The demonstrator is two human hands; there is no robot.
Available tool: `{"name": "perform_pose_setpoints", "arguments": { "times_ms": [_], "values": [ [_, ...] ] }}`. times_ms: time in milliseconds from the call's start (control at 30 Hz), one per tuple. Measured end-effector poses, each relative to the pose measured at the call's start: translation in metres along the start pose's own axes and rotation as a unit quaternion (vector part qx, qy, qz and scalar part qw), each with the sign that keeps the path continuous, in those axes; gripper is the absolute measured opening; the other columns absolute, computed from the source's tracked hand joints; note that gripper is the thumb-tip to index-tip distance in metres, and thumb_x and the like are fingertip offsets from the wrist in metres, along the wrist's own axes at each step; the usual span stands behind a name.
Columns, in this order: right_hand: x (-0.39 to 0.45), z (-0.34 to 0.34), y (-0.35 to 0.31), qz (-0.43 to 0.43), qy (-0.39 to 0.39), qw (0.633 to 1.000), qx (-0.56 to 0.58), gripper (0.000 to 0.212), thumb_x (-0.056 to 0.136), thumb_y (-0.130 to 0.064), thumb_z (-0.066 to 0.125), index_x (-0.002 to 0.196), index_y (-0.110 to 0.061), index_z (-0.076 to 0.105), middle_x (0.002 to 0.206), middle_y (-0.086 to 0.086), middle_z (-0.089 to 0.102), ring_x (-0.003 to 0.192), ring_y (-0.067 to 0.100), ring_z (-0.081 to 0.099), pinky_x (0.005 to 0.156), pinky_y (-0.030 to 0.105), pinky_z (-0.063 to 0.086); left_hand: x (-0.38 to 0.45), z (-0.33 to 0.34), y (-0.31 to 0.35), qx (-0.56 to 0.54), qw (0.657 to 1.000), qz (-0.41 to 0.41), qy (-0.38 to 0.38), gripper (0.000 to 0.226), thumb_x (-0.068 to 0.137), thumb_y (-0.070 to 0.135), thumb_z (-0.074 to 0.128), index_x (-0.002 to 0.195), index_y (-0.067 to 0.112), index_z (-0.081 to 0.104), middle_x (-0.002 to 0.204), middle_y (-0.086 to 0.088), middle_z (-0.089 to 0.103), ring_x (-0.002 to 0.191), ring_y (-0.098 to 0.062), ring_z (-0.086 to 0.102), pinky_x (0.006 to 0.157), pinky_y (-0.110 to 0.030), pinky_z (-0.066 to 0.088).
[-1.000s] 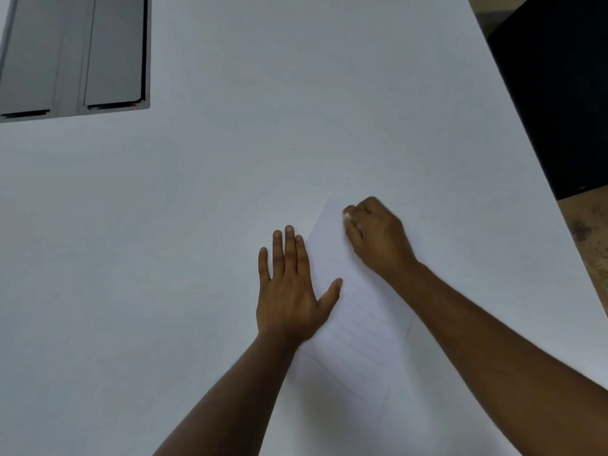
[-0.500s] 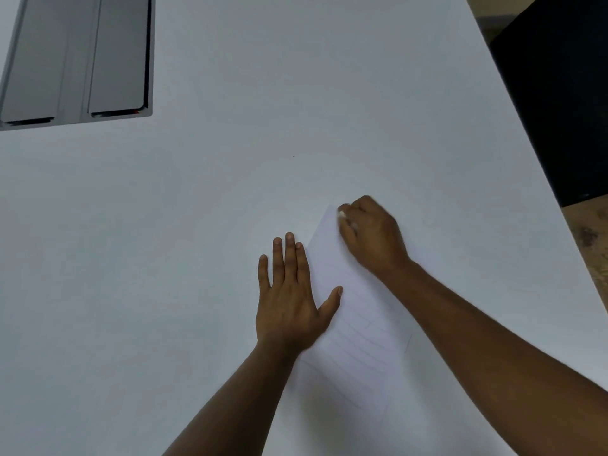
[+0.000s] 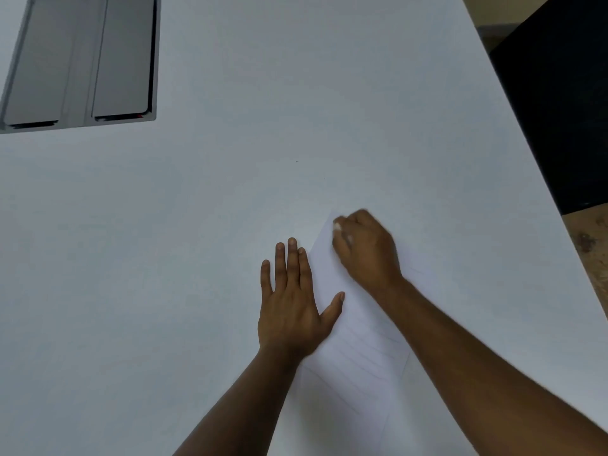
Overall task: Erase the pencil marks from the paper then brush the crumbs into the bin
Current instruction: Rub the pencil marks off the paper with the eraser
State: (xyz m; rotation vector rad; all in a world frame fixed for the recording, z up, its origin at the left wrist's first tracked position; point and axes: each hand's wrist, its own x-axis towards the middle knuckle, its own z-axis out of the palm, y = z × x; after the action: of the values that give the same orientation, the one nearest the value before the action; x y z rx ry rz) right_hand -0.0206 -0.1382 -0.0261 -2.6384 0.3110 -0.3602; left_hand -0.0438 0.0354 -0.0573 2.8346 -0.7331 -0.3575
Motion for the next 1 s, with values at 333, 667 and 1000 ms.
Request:
{"name": "perform_pose_setpoints", "arguments": {
  "times_ms": [333,667,1000],
  "values": [
    [0.012,0.002,0.025,-0.008,-0.002,0.995,-0.095,0.021,0.096,-0.016,0.051,0.087,-0.004,0.066,0.082,0.007,0.056,0.065,0.025,0.056,0.051,0.036,0.052,0.0,-0.001,0.0,0.013,1.0,0.013,-0.007,0.093,0.096,0.078,0.012,0.164,0.016,-0.001,0.172,-0.005,-0.011,0.157,-0.027,-0.019,0.127,-0.055,-0.001],
    [-0.045,0.003,-0.013,-0.081,-0.089,0.993,-0.005,0.025,0.096,-0.025,0.052,0.103,-0.011,0.072,0.092,0.003,0.062,0.075,0.019,0.062,0.057,0.036,0.055,0.0,0.003,-0.003,0.017,0.999,0.035,0.011,0.093,0.097,0.075,0.024,0.164,0.013,0.008,0.172,-0.011,-0.001,0.158,-0.033,-0.007,0.126,-0.058,0.007],
    [-0.009,-0.011,0.021,0.015,0.003,0.999,-0.042,0.013,0.091,-0.011,0.062,0.098,-0.007,0.072,0.085,0.007,0.058,0.064,0.022,0.059,0.056,0.034,0.055,0.001,-0.001,-0.001,0.008,1.0,0.017,-0.006,0.098,0.094,0.081,0.014,0.164,0.014,0.001,0.172,-0.006,-0.011,0.157,-0.028,-0.019,0.127,-0.055,-0.002]
  ]
}}
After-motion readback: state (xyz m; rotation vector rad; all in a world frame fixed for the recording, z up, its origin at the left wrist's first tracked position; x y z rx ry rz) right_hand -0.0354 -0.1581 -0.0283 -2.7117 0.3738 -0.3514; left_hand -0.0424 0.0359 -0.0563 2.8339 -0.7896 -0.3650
